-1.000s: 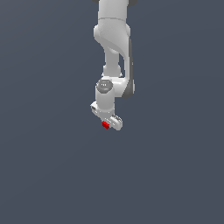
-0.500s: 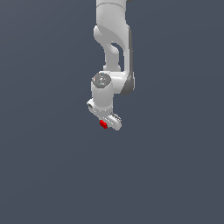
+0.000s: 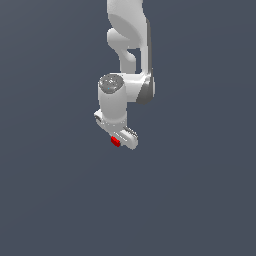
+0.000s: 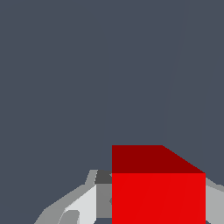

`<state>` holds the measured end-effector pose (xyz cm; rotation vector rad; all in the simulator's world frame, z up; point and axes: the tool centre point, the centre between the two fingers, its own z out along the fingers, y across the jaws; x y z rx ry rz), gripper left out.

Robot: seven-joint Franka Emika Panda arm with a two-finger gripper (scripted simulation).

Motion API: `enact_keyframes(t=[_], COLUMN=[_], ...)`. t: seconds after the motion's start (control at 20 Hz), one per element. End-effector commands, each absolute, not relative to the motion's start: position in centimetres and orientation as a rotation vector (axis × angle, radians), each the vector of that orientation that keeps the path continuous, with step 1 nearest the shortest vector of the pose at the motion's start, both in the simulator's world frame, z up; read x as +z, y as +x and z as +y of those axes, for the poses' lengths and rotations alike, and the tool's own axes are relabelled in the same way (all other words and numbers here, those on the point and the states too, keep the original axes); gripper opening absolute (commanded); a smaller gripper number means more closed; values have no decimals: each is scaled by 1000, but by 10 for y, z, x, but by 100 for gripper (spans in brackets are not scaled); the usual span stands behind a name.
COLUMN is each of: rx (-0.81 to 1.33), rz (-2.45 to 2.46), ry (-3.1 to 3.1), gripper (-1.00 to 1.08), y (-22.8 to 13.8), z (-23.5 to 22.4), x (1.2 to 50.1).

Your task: Pick up the red cube and move it to a goal position.

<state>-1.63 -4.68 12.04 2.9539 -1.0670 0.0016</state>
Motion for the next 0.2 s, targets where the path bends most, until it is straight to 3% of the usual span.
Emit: enact_keyframes(t=[0.0, 0.15], rx=[0, 0], rz=[-1067, -1066], ry=[2954, 2955], gripper=[-100, -100], y=[-13, -11], z=[-48, -48], x=[126, 128])
